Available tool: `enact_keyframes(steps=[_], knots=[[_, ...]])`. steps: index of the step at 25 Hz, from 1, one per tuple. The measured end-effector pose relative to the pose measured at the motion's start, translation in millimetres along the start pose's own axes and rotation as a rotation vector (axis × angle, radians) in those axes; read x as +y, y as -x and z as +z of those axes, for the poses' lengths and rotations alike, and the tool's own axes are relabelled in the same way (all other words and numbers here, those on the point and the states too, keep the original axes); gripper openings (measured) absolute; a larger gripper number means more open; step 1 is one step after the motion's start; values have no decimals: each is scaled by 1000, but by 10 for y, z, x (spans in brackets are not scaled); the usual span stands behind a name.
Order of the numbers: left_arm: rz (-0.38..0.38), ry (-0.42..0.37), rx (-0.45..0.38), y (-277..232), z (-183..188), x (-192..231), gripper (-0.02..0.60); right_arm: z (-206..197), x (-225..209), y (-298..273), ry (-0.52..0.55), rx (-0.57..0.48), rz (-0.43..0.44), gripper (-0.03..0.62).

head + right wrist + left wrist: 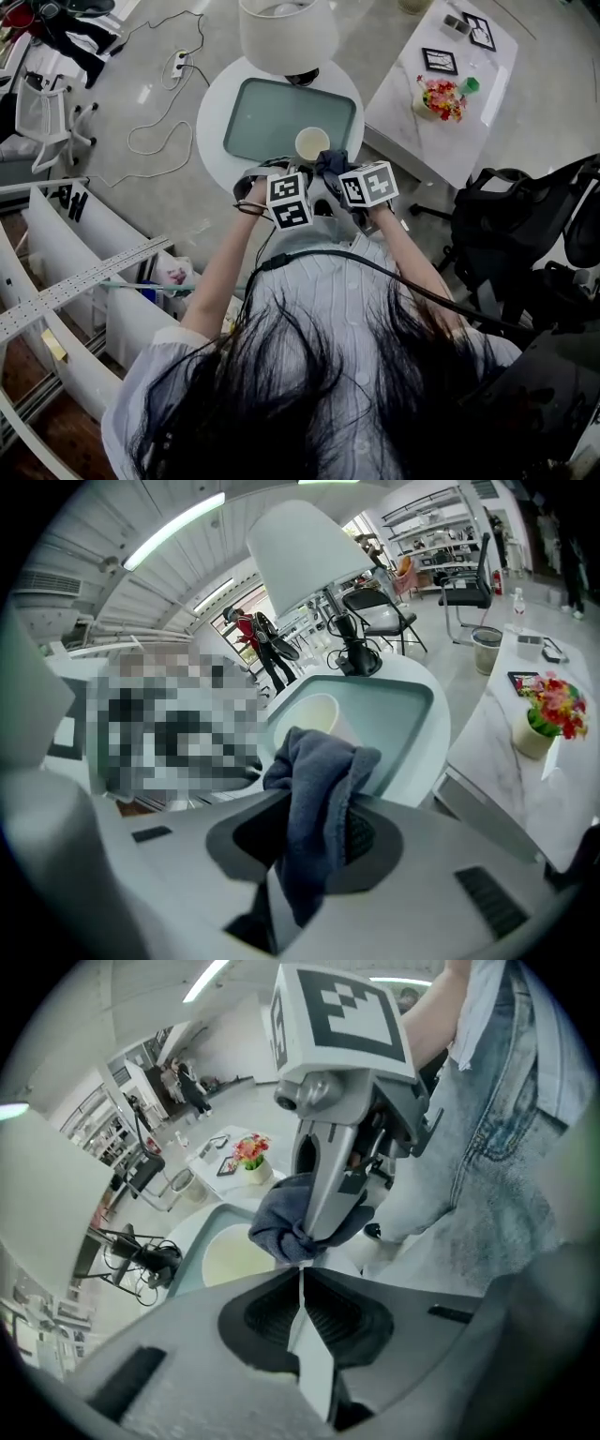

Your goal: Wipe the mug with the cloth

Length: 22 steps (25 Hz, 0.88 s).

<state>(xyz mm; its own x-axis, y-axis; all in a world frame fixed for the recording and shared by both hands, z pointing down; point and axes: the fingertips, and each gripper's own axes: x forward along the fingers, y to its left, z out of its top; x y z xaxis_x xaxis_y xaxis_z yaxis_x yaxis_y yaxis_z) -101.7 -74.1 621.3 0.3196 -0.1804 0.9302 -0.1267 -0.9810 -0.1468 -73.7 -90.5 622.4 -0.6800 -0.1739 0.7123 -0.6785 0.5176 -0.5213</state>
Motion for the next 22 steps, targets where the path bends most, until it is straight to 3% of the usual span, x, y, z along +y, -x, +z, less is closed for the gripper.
enact_keyframes(steps=[4,6,9,12,16,18,20,22], knots=[[65,-169,38,94,-93,298,23,-4,-18,9,5,10,-11,94],[18,-262,76,56,-174,344,29,-22,-20,5,-5,15,-8,94],[-99,-379,128,-18,-280,277,162,-29,-15,3,-6,19,-9,94],[-104,-473,170,-113,-316,329,164,-13,-22,5,2,14,-4,94],[-74,-498,180,-237,-307,429,155,-35,-39,2,-9,18,-6,94],[-73,-493,179,-263,-295,446,109,-50,-50,5,-15,20,-12,94],[-84,-431,176,-267,-274,446,107,-50,-63,14,-23,12,-17,94],[-95,-310,153,-265,-238,449,103,-29,-88,30,-42,-8,-25,94]])
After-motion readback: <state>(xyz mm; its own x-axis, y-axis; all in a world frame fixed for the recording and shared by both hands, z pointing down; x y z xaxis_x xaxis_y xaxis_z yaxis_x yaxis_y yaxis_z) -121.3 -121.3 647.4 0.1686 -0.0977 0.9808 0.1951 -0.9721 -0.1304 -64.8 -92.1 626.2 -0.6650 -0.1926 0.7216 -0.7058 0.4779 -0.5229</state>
